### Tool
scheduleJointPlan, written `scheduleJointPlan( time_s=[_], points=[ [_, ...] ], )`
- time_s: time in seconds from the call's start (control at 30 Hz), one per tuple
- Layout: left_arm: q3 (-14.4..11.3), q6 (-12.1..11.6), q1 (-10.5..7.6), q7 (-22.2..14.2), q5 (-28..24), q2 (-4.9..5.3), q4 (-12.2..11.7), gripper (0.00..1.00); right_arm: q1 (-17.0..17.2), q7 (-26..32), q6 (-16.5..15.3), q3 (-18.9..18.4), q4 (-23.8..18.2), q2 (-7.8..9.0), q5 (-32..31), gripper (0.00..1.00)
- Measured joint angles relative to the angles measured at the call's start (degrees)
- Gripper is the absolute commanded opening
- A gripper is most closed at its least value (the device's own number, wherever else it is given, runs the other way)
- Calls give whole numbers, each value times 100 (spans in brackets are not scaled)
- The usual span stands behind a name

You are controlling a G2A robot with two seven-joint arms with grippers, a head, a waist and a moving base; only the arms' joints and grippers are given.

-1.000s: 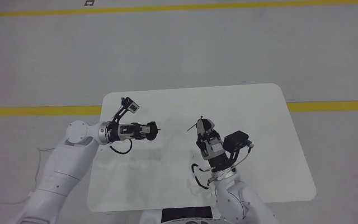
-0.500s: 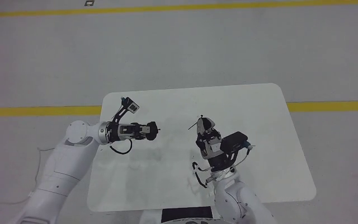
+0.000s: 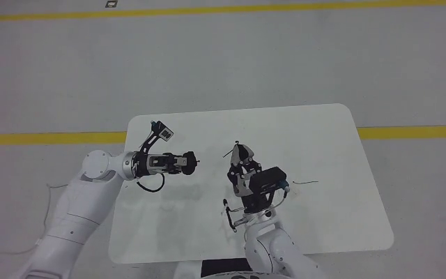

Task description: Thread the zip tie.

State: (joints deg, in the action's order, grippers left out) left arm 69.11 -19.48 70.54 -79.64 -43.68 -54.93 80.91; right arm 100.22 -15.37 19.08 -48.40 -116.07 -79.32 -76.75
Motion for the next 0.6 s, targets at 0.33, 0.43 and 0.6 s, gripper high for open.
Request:
scheduleJointPlan(
  time_s=[0.33, 0.43, 0.6],
  points=[
    [0, 0, 0, 0, 0, 0, 0, 0, -194, 13, -26, 172, 110, 10, -140, 0],
    [0, 0, 0, 0, 0, 0, 0, 0, -194, 12, -25, 172, 110, 10, -140, 0],
    [0, 0, 0, 0, 0, 0, 0, 0, -194, 12, -25, 172, 110, 10, -140, 0]
  ],
)
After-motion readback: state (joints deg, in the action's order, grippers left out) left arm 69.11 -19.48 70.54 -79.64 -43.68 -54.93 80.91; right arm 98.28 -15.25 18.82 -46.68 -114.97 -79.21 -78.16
